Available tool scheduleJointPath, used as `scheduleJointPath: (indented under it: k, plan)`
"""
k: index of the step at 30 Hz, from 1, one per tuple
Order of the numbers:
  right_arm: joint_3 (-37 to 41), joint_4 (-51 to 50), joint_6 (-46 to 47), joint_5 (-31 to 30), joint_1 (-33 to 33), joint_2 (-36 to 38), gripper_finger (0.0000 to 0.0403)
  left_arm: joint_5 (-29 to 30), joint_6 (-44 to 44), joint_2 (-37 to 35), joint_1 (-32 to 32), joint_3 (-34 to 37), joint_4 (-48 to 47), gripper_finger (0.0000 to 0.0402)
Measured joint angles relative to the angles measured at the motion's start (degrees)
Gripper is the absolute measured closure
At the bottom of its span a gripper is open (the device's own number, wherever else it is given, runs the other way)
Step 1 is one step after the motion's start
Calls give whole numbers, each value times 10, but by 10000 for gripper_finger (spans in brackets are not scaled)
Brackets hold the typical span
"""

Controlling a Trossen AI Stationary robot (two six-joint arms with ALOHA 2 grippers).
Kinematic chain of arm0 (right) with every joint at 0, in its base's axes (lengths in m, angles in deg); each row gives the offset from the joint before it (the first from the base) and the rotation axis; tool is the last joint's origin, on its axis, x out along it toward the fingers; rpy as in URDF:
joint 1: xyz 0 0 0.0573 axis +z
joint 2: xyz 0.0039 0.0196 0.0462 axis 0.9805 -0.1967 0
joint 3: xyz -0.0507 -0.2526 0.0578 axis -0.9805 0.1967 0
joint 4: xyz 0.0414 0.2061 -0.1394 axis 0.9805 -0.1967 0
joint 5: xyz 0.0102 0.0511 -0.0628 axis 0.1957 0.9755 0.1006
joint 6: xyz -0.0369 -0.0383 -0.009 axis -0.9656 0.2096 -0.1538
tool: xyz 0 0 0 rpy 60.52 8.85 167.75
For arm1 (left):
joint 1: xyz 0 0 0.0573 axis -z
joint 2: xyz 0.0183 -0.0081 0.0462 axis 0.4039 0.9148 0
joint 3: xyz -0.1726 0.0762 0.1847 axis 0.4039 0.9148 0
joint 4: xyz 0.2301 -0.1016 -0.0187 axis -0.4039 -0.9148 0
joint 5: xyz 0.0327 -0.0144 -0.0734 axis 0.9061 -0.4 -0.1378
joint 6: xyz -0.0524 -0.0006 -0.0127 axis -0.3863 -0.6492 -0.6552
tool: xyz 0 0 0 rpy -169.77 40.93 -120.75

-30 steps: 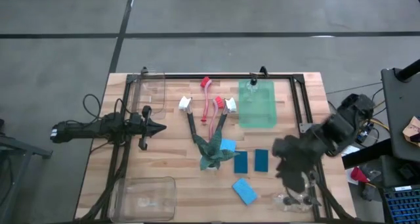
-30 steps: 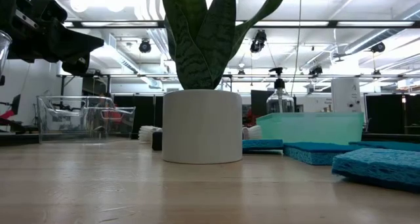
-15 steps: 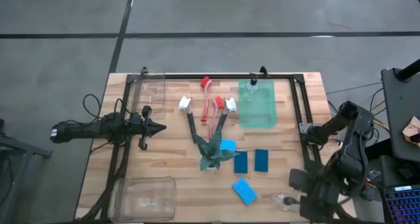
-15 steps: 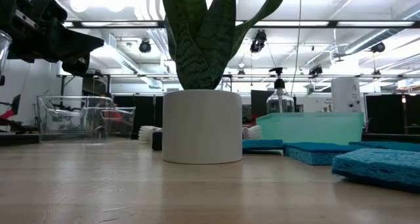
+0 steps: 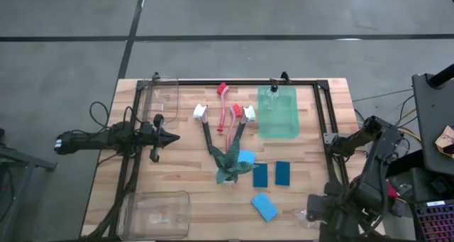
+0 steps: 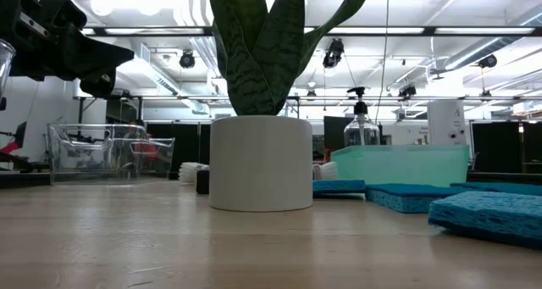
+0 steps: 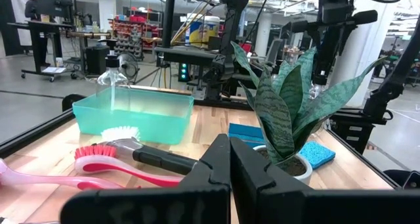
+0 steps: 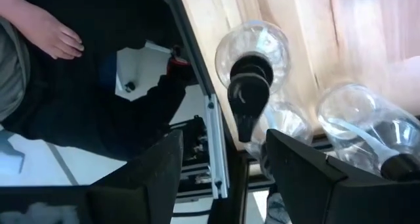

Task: Pick & Place Kitchen Sink Supplies
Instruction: Put the soap dispenser into the green bin

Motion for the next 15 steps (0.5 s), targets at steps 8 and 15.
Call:
scheduleJointPath:
  k: [8,15]
  plan:
    - [0,-6,-7,-14,0,-15,188,0,0,0,0,0,0,401]
    - [0,-9,-15,-26,0,-26,188,0,0,0,0,0,0,401]
